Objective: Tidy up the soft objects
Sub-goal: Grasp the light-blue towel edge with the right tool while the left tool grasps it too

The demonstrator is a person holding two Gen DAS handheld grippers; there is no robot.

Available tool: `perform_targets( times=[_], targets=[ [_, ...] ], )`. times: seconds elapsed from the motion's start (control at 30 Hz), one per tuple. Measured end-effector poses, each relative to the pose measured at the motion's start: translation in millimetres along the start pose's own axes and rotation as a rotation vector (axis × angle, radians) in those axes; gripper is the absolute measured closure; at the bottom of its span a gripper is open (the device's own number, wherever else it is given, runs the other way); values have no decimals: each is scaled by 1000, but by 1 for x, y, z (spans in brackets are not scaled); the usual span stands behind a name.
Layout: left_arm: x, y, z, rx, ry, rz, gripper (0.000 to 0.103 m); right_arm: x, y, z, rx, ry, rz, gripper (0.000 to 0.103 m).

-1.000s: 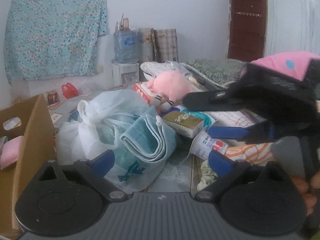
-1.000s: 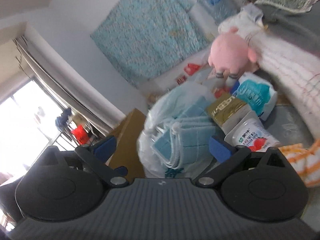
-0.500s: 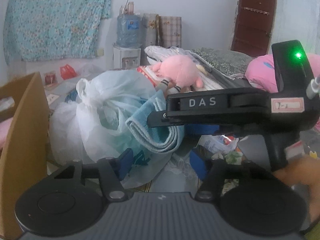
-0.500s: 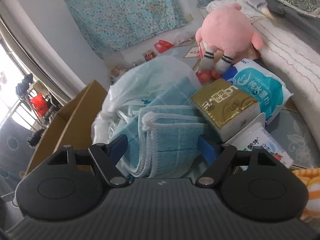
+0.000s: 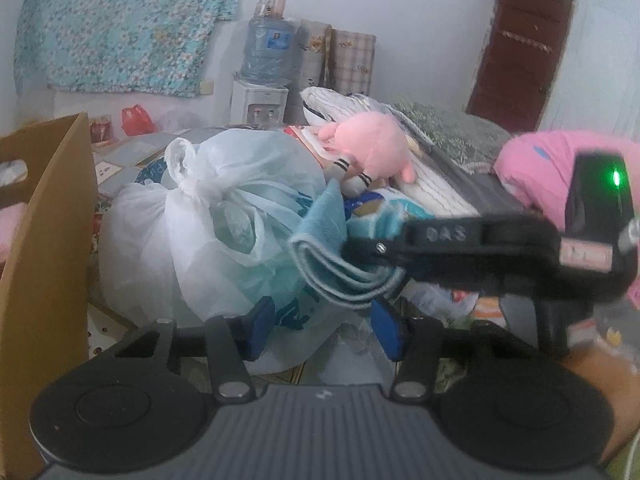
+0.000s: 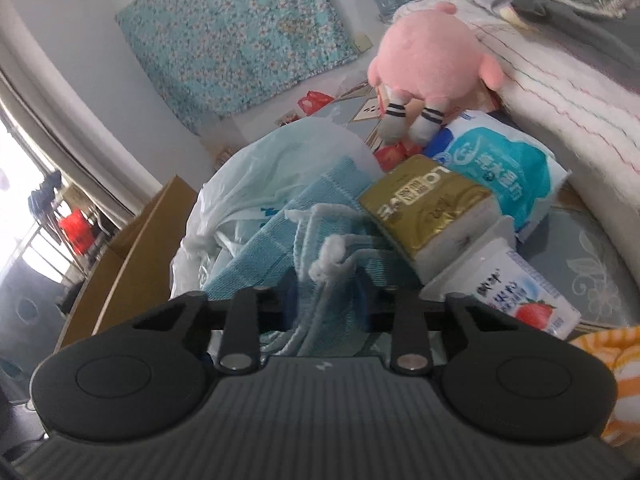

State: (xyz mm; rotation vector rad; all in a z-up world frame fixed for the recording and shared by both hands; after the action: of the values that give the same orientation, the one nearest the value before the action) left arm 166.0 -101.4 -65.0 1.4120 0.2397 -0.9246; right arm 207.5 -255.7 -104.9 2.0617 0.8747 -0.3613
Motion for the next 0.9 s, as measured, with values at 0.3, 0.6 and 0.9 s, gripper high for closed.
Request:
perform_targets(
  times=[0.3,0.6,0.9],
  targets=[
    [8,9,-5,-97,-27,-10,49,0,-8,21,117,141,-20,90],
    [13,14,-6,-120,-21,-9,55,5,-11,26,142,179,-26,90],
    [21,18,-2,-123,-21,-22,69,5,-13,27,161,197,-29,90]
  ],
)
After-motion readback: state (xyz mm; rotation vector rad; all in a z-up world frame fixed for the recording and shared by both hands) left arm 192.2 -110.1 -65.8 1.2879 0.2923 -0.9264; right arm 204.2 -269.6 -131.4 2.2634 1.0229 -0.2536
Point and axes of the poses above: each gripper's, at about its wrist camera, not at the fingertips, and x roughly the way its jaws point, z to its right, y to its top, the point moved 6 cm from there along x, roughly the way its jaws point, and after that the axes turned 3 degrees about -z, right-handed, at the moved point
